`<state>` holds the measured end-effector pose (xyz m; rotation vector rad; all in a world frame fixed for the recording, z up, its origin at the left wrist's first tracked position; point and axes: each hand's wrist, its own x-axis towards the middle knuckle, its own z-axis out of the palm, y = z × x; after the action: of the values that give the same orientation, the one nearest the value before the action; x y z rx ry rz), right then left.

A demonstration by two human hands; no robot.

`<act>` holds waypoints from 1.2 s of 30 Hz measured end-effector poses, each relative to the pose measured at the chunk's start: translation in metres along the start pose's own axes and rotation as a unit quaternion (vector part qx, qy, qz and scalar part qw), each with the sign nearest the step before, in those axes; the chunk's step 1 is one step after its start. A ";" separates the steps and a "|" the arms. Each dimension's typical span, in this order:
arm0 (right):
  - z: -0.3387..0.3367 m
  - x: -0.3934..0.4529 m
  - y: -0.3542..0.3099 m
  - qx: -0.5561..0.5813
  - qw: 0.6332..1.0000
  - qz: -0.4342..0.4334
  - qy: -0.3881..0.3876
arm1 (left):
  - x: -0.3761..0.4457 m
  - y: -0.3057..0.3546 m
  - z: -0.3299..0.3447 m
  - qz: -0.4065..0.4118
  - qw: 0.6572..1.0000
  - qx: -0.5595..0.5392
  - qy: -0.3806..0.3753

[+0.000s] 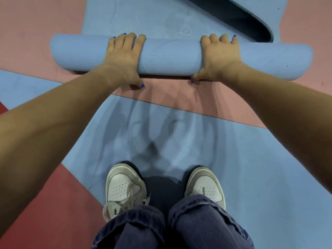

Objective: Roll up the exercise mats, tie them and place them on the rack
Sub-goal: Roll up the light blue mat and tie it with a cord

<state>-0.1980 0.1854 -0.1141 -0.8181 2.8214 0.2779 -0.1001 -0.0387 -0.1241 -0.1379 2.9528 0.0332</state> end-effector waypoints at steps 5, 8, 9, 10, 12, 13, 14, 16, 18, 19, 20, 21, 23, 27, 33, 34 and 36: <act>0.005 -0.006 0.005 0.004 0.996 -0.049 0.071 | -0.003 0.006 -0.005 0.008 0.995 0.088 0.055; 0.006 -0.010 0.003 0.006 0.995 -0.050 0.087 | -0.003 0.005 -0.005 0.029 0.994 0.071 0.071; 0.007 -0.012 0.003 0.008 0.995 -0.050 0.087 | -0.004 0.003 -0.005 0.027 0.996 0.039 0.073; 0.008 -0.013 0.002 0.009 0.995 -0.052 0.087 | -0.006 0.001 -0.005 0.030 0.997 0.011 0.074; 0.009 -0.019 0.002 0.012 0.994 -0.058 0.088 | -0.011 -0.001 -0.006 0.049 0.996 -0.009 0.072; 0.009 -0.024 0.002 0.014 0.994 -0.063 0.088 | -0.016 -0.002 -0.006 0.058 0.996 -0.011 0.070; 0.010 -0.029 0.002 0.018 0.994 -0.068 0.088 | -0.021 -0.002 -0.006 0.063 0.996 -0.012 0.067; 0.012 -0.044 0.002 0.021 0.993 -0.076 0.085 | -0.037 0.000 -0.002 0.069 0.995 -0.013 0.072; 0.019 -0.065 -0.001 0.018 0.992 -0.088 0.092 | -0.060 0.003 0.007 0.076 0.992 -0.013 0.101; 0.023 -0.076 -0.003 0.016 0.990 -0.094 0.100 | -0.073 0.005 0.011 0.076 0.991 -0.017 0.109; 0.027 -0.087 -0.005 0.013 0.990 -0.096 0.105 | -0.086 0.007 0.016 0.076 0.990 -0.021 0.115; 0.030 -0.099 -0.008 0.009 0.990 -0.097 0.105 | -0.099 0.011 0.020 0.075 0.990 -0.024 0.118; 0.034 -0.119 -0.014 0.002 0.991 -0.096 0.090 | -0.121 0.017 0.025 0.075 0.990 -0.031 0.117; 0.035 -0.158 -0.023 0.004 0.993 -0.112 0.048 | -0.160 0.023 0.032 0.084 0.991 -0.046 0.088; 0.021 -0.184 -0.032 -0.017 0.985 -0.167 -0.048 | -0.193 0.016 0.038 0.097 0.987 -0.126 0.003; 0.019 -0.183 -0.031 -0.025 0.983 -0.174 -0.061 | -0.191 0.015 0.036 0.092 0.986 -0.135 -0.015; 0.014 -0.176 -0.031 -0.009 0.979 -0.181 -0.093 | -0.186 0.015 0.030 0.069 0.986 -0.138 -0.059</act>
<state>-0.0336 0.2523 -0.0905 -1.2177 2.4417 0.3038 0.0857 -0.0059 -0.1192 0.0311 2.8187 0.4552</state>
